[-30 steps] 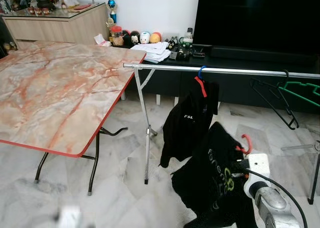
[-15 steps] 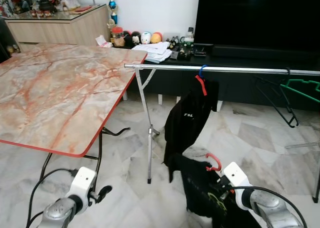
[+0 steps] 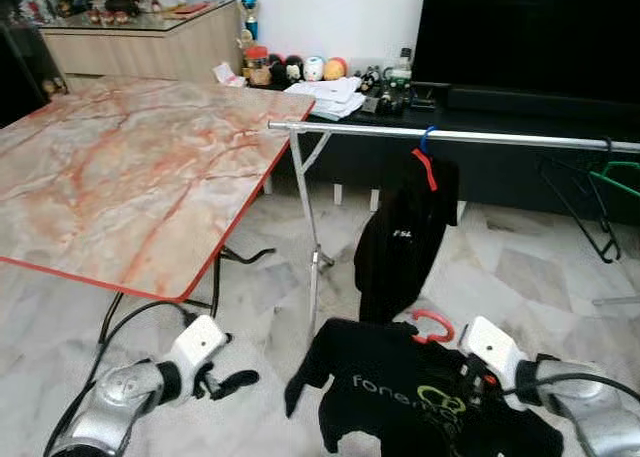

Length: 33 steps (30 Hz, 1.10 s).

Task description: Hang hanger

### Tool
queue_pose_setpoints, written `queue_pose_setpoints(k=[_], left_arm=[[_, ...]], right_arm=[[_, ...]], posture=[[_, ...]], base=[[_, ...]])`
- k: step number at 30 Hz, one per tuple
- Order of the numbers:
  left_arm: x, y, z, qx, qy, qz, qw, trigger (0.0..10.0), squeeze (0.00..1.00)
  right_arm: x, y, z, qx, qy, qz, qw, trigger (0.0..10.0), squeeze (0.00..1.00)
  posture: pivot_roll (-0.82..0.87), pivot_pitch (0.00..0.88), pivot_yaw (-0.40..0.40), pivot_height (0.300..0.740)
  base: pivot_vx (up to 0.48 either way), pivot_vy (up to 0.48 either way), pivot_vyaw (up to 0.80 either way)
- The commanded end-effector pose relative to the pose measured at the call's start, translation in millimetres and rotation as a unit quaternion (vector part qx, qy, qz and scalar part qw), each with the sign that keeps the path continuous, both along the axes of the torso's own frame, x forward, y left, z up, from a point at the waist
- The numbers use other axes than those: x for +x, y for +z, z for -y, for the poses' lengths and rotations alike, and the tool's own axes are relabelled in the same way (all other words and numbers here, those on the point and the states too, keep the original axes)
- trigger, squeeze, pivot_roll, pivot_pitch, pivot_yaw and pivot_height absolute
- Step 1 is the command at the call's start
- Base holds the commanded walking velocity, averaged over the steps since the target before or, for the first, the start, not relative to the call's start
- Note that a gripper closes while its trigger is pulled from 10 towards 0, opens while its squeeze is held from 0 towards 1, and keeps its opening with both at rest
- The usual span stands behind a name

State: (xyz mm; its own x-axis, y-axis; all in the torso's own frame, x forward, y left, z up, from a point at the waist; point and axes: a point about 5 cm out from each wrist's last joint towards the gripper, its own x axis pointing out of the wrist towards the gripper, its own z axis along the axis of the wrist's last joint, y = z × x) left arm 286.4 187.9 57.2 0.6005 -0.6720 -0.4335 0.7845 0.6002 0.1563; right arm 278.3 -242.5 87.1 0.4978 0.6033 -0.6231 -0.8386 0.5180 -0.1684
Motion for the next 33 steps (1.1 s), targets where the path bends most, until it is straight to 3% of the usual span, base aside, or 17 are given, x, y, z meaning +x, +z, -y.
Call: queue_pose_setpoints(k=[1,2,3,7,14,21,33], left_arm=[[0.9,5,12.0,0.004,-0.025,0.002,1.000,10.0,0.00],[0.9,5,12.0,0.004,-0.025,0.002,1.000,10.0,0.00],[2.2,7,22.5,0.002,-0.037,0.010,0.999,10.0,0.00],[1.5,7,46.0,-0.008,-0.070,0.002,0.998,10.0,0.00],[1.4,11,66.1,-0.008,-0.091,0.006,0.996,10.0,0.00],[12.2,11,68.8,0.023,-0.040,0.043,0.998,10.0,0.00],[17.0,7,73.0,0.019,0.006,0.045,0.999,10.0,0.00]], right_arm=[[2.1,17,3.9,0.014,-0.002,0.025,1.000,10.0,0.00],[2.1,17,3.9,0.014,-0.002,0.025,1.000,10.0,0.00],[0.0,21,7.3,0.017,-0.005,0.030,0.999,10.0,0.00],[-8.7,29,-2.9,0.059,0.008,0.038,0.998,10.0,0.00],[-23.7,36,-7.3,0.074,0.028,0.036,0.996,10.0,0.00],[-29.4,46,-8.7,0.076,0.037,0.034,0.996,10.0,0.00],[-27.5,60,-14.6,0.083,0.055,0.041,0.994,10.0,0.00]], posture=[[0.04,0.000,0.054,0.740],[0.04,0.000,0.054,0.740],[0.03,0.000,0.059,0.740],[0.00,0.000,0.072,0.740],[-0.01,0.000,0.069,0.740],[-0.01,0.000,0.058,0.740],[-0.01,0.000,0.039,0.740]], base=[[0.000,0.000,0.00],[0.000,0.000,0.00],[0.000,0.000,0.00],[0.000,0.000,0.00],[0.000,0.000,0.00],[0.000,0.000,0.00],[0.000,0.000,0.00]])
